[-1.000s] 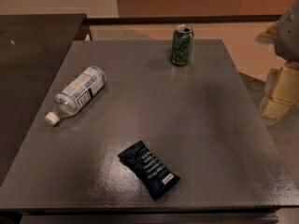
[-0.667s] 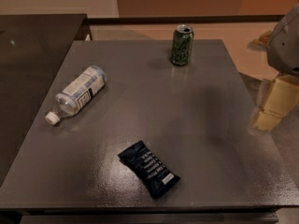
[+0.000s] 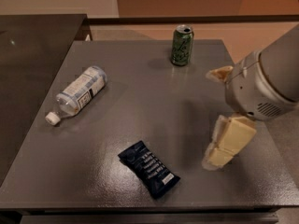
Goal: Move rxbar blueberry near green can
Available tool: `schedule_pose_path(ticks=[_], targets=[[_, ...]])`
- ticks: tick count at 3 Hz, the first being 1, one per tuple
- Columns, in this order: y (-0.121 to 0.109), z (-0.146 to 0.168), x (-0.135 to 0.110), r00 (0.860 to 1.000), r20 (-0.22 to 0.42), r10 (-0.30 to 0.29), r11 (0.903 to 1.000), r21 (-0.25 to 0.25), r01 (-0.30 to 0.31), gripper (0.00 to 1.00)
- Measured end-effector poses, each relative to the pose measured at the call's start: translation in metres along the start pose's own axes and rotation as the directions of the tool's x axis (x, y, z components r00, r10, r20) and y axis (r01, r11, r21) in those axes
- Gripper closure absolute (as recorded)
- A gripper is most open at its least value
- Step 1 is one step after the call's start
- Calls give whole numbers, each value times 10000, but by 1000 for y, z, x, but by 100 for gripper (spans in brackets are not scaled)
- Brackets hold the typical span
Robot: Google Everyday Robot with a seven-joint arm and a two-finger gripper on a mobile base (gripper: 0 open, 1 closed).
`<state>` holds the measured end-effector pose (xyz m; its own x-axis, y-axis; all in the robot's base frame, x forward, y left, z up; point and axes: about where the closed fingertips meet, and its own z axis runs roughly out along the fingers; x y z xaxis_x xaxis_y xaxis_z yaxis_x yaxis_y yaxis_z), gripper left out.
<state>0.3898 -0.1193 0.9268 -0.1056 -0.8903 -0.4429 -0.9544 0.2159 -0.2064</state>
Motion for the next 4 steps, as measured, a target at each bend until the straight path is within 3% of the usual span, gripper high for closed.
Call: schedule_pose_path(ticks=[2, 4], targets=[[41, 65, -26, 9884, 1515, 63, 9963, -862, 69, 0], [73, 108, -39, 9797, 2001, 144, 9888, -1484, 157, 0]])
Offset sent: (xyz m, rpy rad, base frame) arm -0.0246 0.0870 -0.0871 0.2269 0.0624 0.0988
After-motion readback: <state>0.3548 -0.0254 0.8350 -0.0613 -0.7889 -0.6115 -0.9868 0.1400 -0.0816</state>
